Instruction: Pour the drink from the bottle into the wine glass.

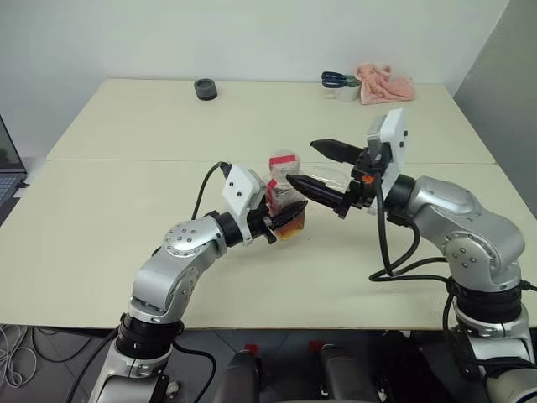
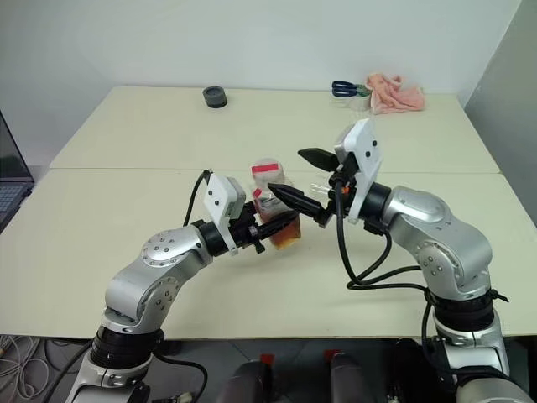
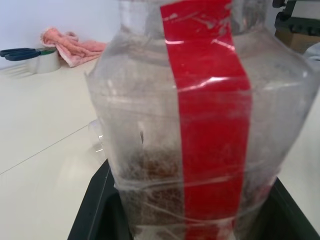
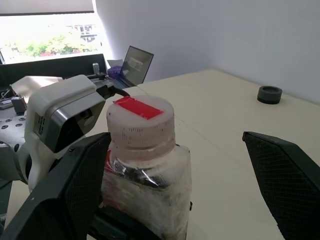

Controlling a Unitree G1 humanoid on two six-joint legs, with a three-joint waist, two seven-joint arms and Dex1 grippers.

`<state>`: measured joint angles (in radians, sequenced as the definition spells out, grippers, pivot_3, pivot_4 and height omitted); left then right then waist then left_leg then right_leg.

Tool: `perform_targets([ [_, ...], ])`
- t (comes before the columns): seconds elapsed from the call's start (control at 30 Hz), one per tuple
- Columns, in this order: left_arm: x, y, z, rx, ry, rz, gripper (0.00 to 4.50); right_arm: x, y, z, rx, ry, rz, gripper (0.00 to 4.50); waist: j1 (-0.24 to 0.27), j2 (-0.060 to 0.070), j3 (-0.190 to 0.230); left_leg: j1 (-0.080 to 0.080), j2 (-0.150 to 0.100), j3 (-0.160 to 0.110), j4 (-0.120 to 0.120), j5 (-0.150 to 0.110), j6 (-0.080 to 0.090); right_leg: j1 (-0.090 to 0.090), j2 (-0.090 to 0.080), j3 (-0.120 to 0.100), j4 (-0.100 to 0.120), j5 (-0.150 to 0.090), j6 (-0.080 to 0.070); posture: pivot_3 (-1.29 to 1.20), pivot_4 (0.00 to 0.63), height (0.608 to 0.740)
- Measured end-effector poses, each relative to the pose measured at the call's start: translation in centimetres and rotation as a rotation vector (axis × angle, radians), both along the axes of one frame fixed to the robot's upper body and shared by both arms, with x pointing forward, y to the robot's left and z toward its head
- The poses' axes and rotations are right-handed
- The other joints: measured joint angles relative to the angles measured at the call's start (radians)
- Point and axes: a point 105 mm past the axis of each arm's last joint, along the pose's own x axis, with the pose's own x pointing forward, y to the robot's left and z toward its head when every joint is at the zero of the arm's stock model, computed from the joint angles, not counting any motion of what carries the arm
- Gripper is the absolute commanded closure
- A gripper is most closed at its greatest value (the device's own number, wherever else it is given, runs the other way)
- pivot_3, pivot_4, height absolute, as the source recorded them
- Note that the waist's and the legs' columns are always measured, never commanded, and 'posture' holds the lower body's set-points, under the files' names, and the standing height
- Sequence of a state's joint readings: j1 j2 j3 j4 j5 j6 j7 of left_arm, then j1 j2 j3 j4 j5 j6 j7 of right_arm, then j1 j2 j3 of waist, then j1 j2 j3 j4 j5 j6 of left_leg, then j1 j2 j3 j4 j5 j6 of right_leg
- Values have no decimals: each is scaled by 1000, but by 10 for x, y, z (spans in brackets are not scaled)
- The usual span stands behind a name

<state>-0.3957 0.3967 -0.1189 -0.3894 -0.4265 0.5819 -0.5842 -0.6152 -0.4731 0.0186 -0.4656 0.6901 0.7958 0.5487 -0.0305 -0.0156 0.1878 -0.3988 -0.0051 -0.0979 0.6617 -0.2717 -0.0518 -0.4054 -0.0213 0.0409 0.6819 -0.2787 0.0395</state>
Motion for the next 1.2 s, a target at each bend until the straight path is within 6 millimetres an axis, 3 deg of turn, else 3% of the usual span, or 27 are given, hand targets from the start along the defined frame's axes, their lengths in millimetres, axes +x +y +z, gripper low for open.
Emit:
perform_targets([
  [0.53,-1,-1,0,2,0,-17,2670,-9,13,5,46,23,99,18,-1,0,0,0,0,0,0,0,0,0,0,0,0,0,0,0,150,740],
  [0.67,-1,-1,1,2,-2,-18,2670,-8,24,14,63,-11,119,18,-1,0,0,0,0,0,0,0,0,0,0,0,0,0,0,0,150,740],
  [0.93,-1,-1,0,3,1,-16,2670,-2,26,9,48,-7,118,18,-1,0,0,0,0,0,0,0,0,0,0,0,0,0,0,0,150,740],
  [1.2,-1,-1,0,5,4,-16,2670,-2,29,5,39,9,138,2658,-1,0,0,0,0,0,0,0,0,0,0,0,0,0,0,0,150,740],
])
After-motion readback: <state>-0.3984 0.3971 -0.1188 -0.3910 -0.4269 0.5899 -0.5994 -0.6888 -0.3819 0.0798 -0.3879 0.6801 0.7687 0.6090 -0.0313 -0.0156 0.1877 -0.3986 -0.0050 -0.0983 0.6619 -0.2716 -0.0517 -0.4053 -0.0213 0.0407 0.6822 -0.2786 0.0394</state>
